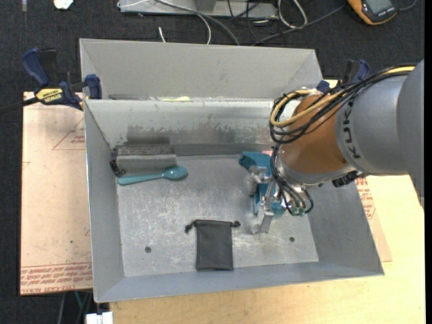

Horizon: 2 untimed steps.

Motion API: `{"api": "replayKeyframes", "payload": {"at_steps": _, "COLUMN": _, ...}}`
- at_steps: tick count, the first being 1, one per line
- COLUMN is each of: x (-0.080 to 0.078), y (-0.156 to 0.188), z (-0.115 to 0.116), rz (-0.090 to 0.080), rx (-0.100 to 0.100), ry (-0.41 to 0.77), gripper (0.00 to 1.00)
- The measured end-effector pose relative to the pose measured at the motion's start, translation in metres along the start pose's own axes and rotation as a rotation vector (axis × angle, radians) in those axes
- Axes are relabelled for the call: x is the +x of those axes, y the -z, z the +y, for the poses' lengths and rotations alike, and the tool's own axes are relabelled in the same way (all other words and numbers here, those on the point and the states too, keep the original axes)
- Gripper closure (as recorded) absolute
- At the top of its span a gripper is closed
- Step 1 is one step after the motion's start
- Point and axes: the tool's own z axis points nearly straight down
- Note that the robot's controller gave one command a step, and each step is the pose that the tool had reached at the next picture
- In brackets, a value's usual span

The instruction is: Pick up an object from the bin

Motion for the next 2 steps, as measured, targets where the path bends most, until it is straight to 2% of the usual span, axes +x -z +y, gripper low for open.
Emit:
{"api": "replayKeyframes", "payload": {"at_steps": 1, "x": -0.015, "y": -0.004, "z": -0.011, "rz": 0.006, "rx": -0.005, "ry": -0.002, "gripper": 0.0}}
{"api": "replayKeyframes", "payload": {"at_steps": 2, "x": 0.029, "y": -0.004, "z": 0.045, "rz": 0.011, "rx": -0.003, "ry": -0.018, "gripper": 0.0}}
